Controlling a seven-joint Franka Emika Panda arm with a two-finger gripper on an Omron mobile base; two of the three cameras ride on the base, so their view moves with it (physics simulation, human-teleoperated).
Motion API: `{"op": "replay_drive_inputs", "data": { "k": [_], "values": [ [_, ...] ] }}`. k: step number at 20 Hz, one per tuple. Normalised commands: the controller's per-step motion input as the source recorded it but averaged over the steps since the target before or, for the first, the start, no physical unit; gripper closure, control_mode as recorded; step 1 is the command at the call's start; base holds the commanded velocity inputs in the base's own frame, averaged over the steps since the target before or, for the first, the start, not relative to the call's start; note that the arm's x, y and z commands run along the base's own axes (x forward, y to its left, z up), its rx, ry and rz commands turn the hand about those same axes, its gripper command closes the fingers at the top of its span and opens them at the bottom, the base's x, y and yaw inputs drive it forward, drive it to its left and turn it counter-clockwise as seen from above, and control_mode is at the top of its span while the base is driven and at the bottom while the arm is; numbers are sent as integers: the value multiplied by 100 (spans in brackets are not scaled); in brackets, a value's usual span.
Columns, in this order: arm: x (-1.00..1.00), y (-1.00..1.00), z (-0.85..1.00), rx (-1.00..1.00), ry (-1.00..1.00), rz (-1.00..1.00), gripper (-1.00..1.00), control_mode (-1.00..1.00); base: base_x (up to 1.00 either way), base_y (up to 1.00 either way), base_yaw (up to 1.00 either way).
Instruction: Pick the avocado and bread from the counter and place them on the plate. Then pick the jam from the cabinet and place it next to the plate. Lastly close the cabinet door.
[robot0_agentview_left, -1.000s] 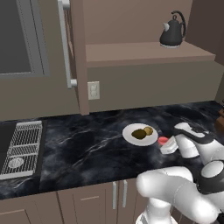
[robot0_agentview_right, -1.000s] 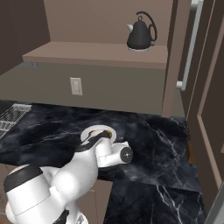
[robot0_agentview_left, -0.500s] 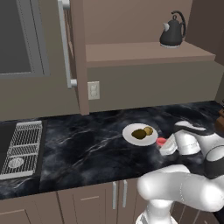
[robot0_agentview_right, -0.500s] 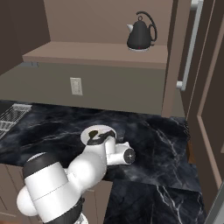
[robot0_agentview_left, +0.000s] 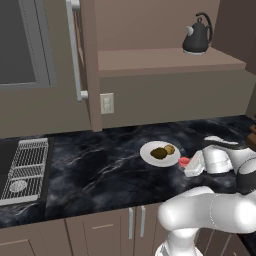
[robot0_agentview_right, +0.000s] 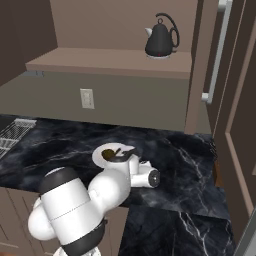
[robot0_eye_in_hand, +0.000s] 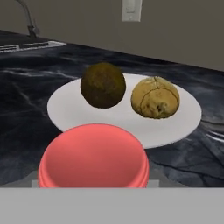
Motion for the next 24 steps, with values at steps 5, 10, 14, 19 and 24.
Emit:
{"op": "replay_drive_inputs", "data": {
  "k": [5, 10, 14, 19, 24],
  "values": [
    [-6, -2, -16, 0, -5, 0, -100, -100, 0, 0, 0],
    [-22, -16, -1, 0, -1, 0, -100, -100, 0, 0, 0],
    [-30, -31, 0, -5, 0, 0, -100, -100, 0, 0, 0],
    [-38, -18, 45, -1, 0, 0, -100, -100, 0, 0, 0],
    [-50, -5, 60, 3, -6, 0, -100, -100, 0, 0, 0]
  ]
}}
